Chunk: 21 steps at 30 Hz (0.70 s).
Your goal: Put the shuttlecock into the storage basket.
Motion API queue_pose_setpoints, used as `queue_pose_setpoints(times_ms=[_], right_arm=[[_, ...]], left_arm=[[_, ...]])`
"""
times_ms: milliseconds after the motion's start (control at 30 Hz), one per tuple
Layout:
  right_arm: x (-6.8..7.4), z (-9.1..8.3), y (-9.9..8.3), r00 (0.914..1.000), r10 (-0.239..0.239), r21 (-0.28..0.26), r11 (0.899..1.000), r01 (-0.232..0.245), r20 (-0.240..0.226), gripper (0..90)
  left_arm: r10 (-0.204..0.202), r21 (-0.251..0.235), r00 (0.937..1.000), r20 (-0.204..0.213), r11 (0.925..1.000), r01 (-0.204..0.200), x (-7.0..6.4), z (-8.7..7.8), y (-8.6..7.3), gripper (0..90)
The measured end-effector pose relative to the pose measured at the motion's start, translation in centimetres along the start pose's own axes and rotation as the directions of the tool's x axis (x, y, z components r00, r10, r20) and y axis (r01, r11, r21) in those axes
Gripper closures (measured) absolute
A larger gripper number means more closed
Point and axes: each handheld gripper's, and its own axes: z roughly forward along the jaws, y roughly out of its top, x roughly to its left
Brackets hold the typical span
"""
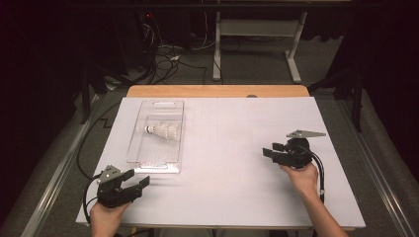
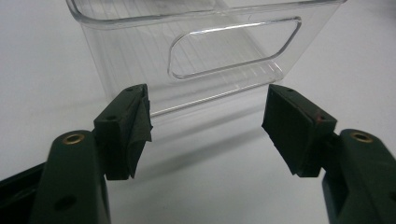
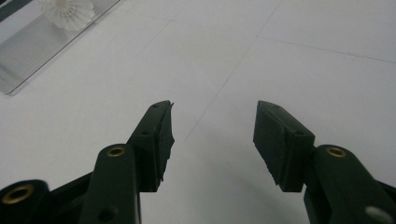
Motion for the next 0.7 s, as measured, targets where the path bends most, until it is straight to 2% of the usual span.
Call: queue_pose_setpoints(times_ms=[700], right_arm=[[-0.6,-1.9,-2.1,0.9992,0.024,-0.041,0.999,-0.022,0.032,44.2]], left_arm=[[-0.006,-0.002,1.0,-0.003,1.0,0.006,0.1,-0.1,0.0,33.0]])
